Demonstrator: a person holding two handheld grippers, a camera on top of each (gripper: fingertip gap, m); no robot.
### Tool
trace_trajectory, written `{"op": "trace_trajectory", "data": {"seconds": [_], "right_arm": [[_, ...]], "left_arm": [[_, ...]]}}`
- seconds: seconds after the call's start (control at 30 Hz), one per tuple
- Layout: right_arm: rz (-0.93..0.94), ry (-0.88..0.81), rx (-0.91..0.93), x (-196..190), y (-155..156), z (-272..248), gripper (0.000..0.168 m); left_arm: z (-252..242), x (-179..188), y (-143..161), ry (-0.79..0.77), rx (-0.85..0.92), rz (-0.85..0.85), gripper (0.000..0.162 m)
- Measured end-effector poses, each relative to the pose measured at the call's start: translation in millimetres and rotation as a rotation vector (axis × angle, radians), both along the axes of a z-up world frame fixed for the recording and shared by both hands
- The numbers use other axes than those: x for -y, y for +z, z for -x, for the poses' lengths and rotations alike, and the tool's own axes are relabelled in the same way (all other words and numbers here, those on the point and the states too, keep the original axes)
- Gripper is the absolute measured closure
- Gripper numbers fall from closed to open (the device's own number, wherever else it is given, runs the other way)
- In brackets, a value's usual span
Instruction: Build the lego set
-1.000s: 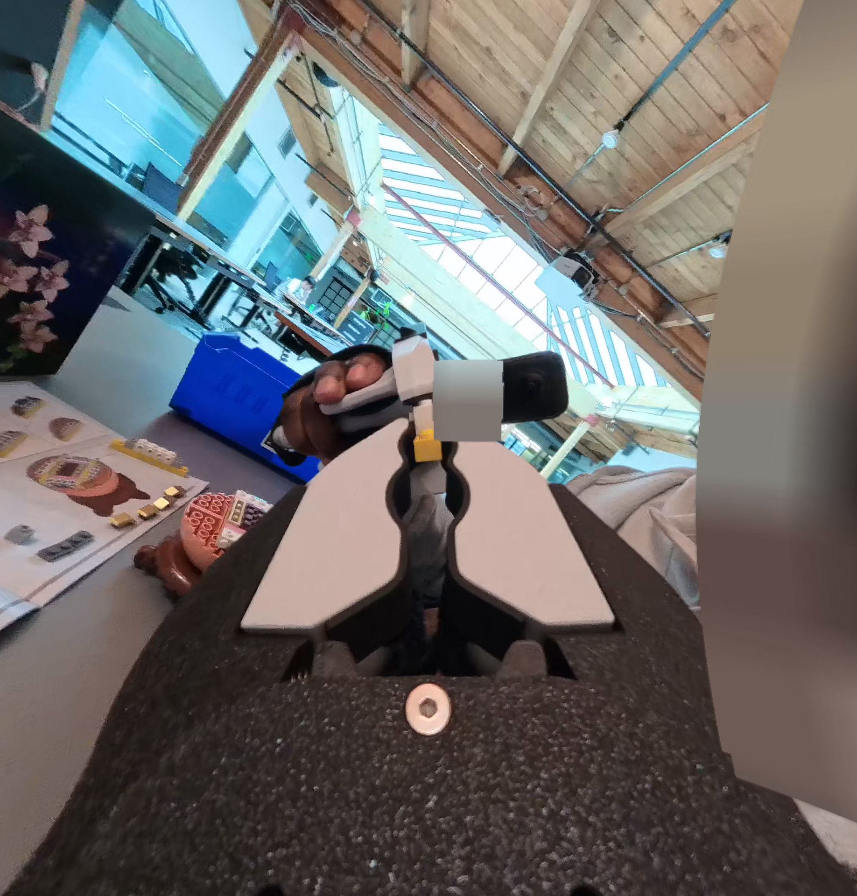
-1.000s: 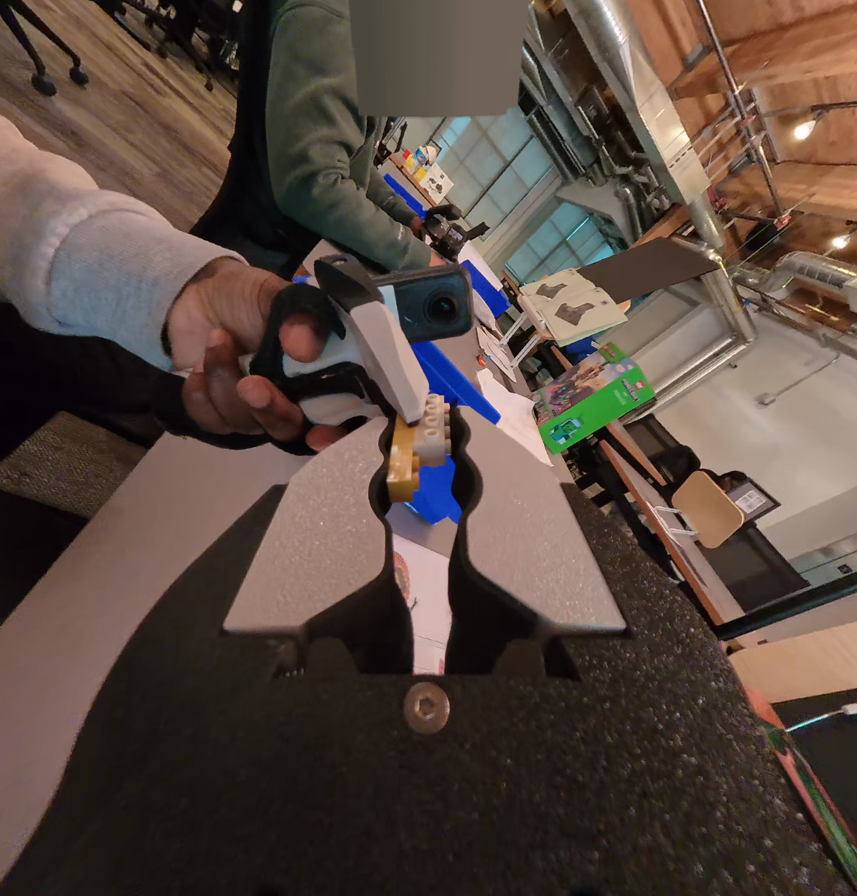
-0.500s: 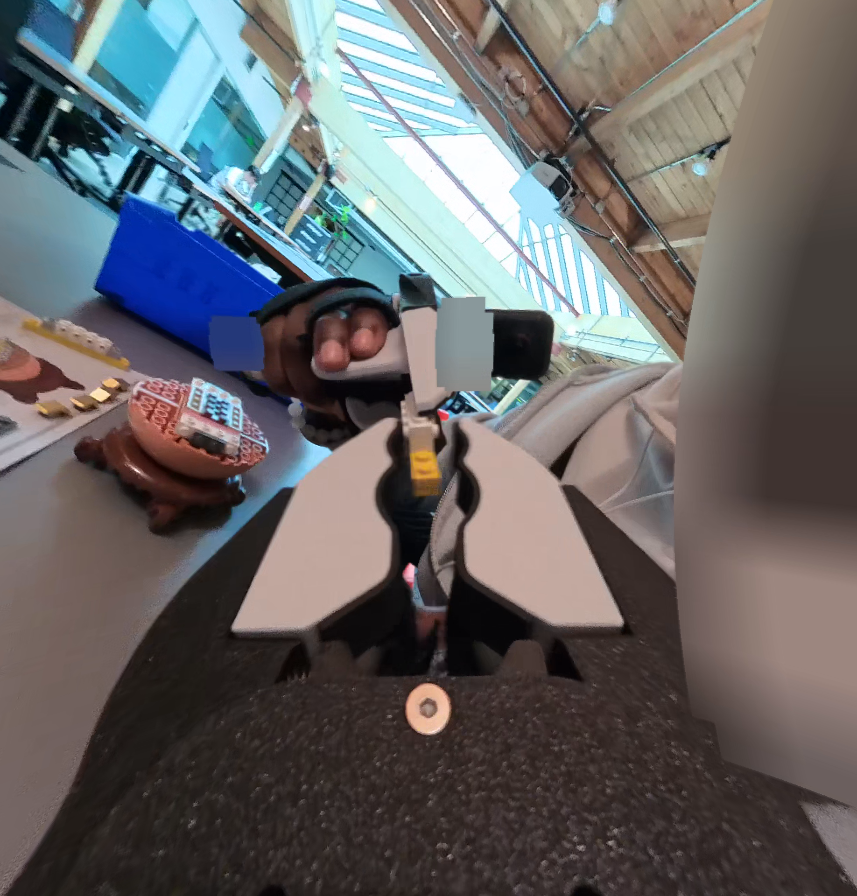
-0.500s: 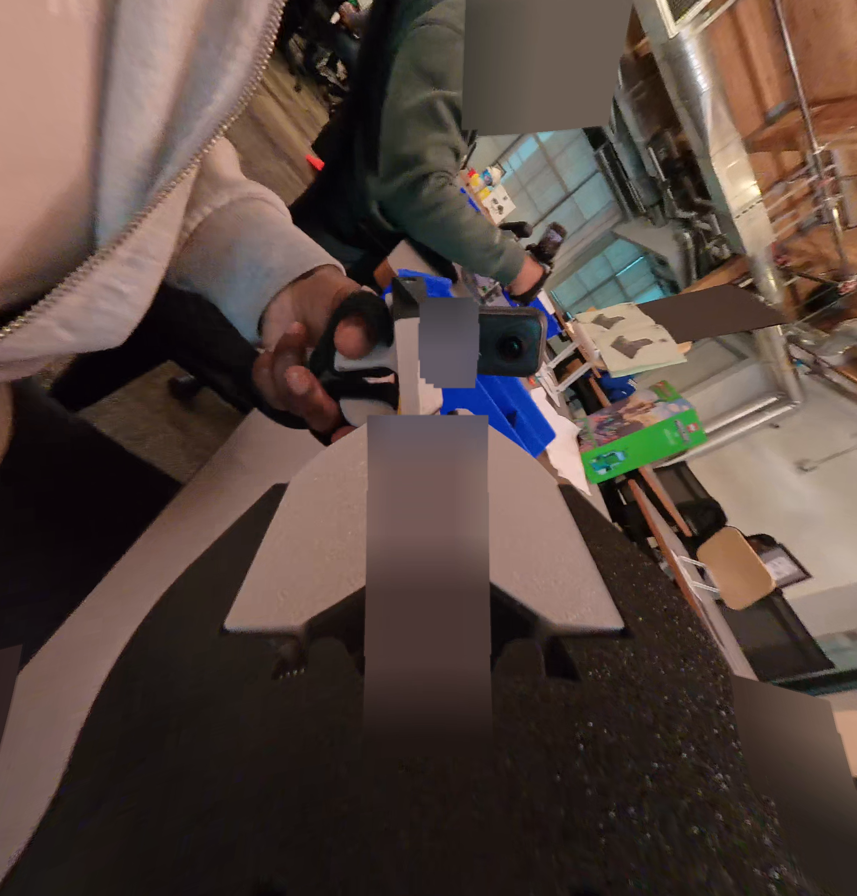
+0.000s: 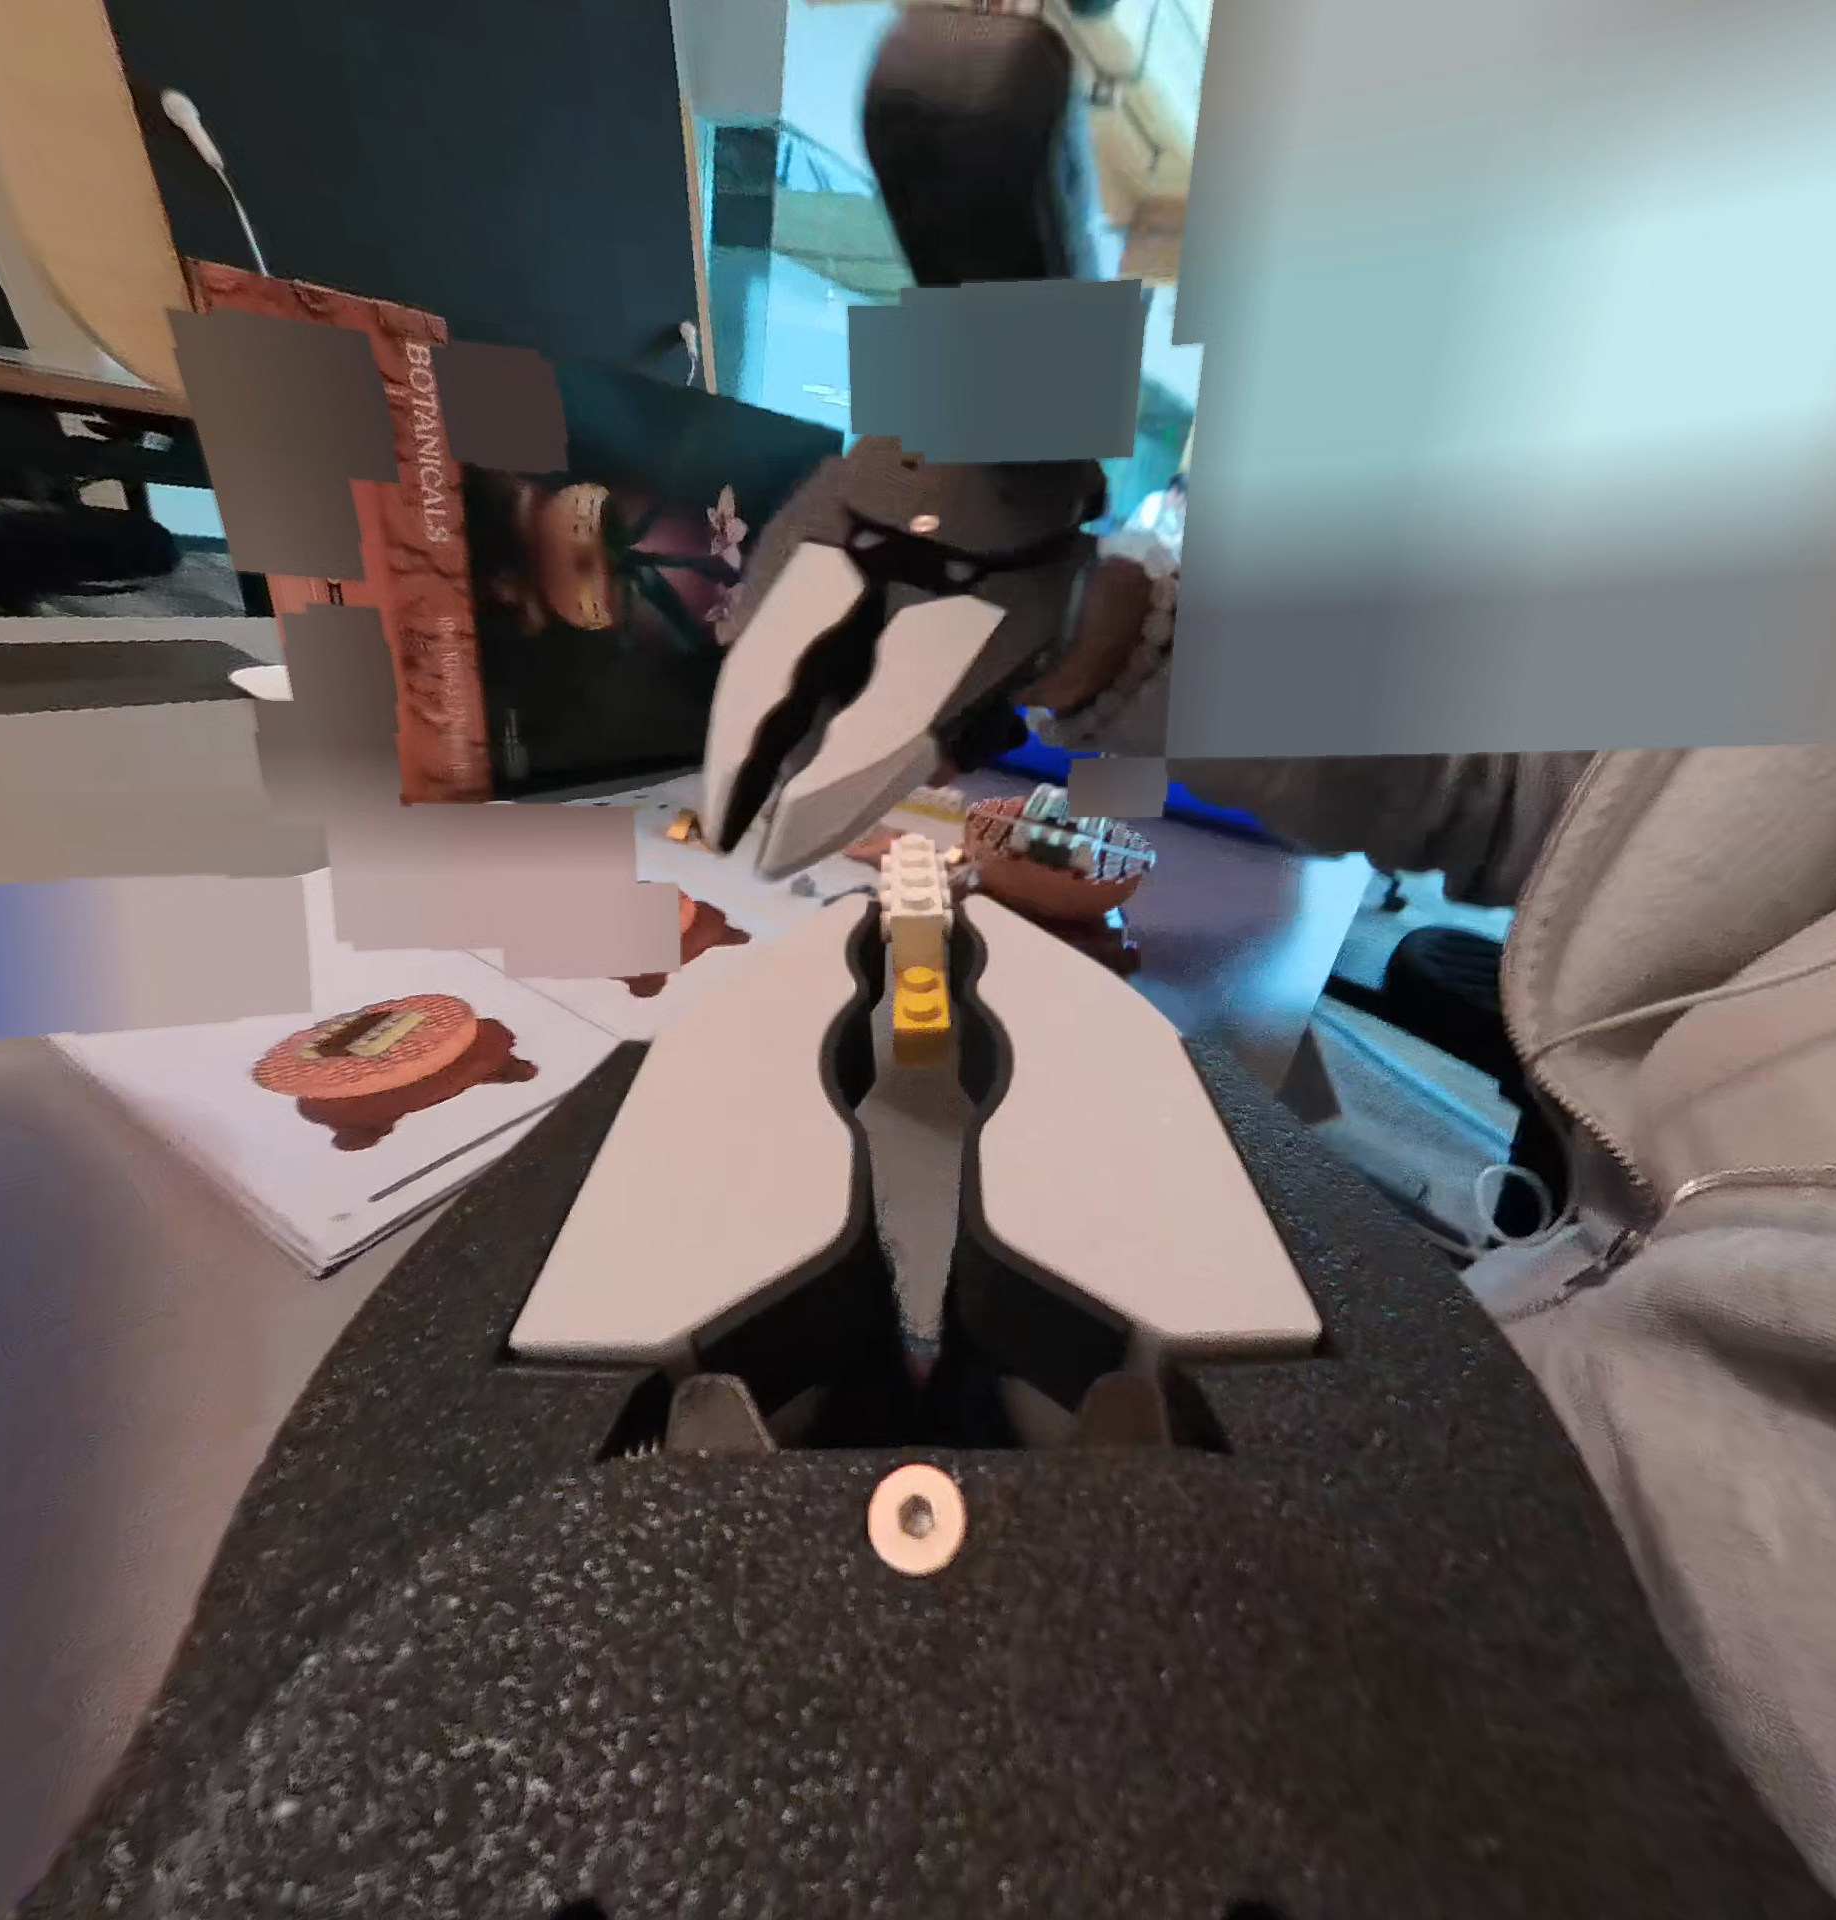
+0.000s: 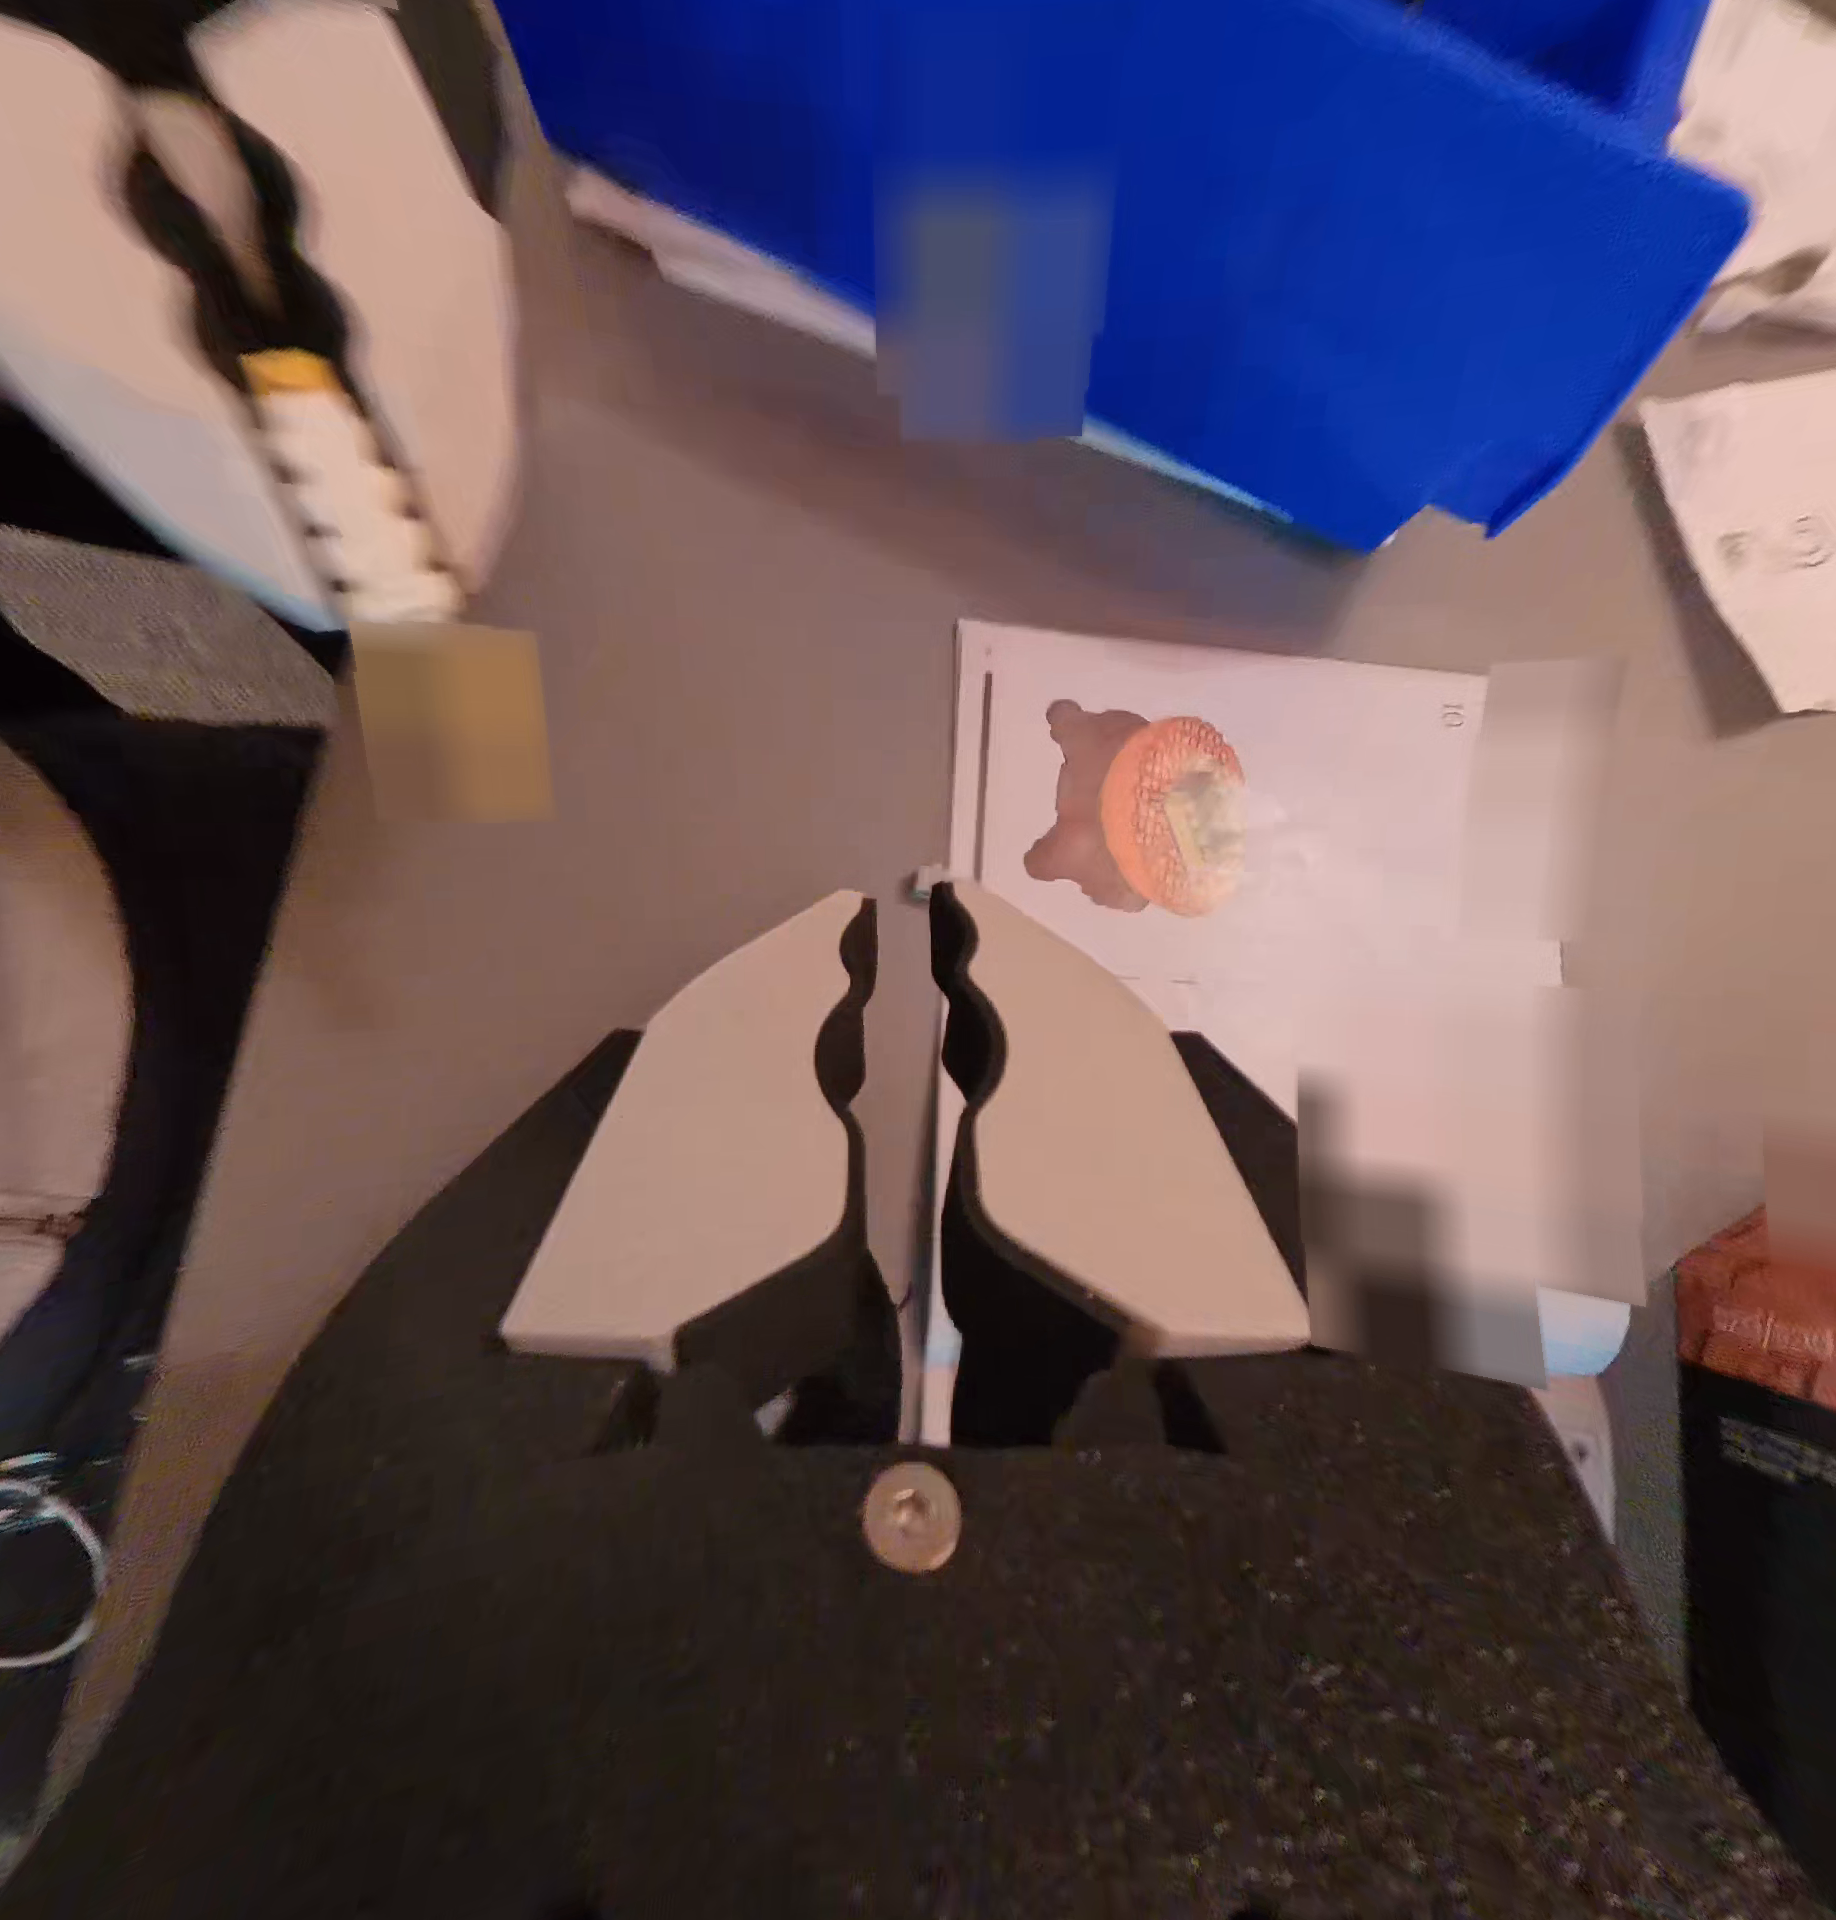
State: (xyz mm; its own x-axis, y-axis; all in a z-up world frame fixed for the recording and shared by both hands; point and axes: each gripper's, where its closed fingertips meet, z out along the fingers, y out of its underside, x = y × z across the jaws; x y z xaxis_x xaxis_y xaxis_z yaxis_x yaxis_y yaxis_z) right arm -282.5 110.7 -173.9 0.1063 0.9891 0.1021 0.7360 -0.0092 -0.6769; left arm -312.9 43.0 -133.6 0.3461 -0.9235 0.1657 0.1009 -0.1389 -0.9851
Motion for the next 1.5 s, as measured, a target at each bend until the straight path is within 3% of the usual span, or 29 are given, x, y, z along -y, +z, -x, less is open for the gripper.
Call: {"op": "trace_trajectory", "data": {"seconds": [0.1,0.27,0.63,0.77,0.9,1.07,1.17,1.33,1.4,1.5], "right_arm": [[0.056,0.024,0.184,-6,-31,11,0.147],[0.045,0.02,0.289,-14,-53,20,0.155],[0.038,-0.028,0.318,-4,-53,-11,0.162],[-0.077,0.111,0.244,-3,-40,11,0.16],[-0.146,0.238,0.363,-10,-48,19,0.157],[-0.128,0.246,0.463,-16,-61,15,0.161],[-0.072,0.145,0.343,-15,-49,15,0.161],[0.208,-0.251,-0.14,9,-16,44,0.161],[0.153,-0.387,-0.188,11,-19,44,0.161],[0.02,-0.542,-0.199,19,-26,37,0.161]], "left_arm": [[0,0,-1,-0.001,-0.019,-0.016,0.151],[4,-4,2,-0.006,0.033,0.023,0.151],[9,-5,6,-0.023,0.08,0.042,0.151],[11,-6,8,-0.02,0.105,0.049,0.151],[12,-6,8,-0.024,0.114,0.052,0.151],[11,-5,8,-0.036,0.107,0.052,0.151],[14,-6,9,-0.036,0.132,0.06,0.151],[34,2,28,-0.097,0.323,0.021,0.151],[48,3,38,-0.084,0.386,-0.024,0.152],[51,5,38,-0.076,0.339,-0.042,0.151]]}}
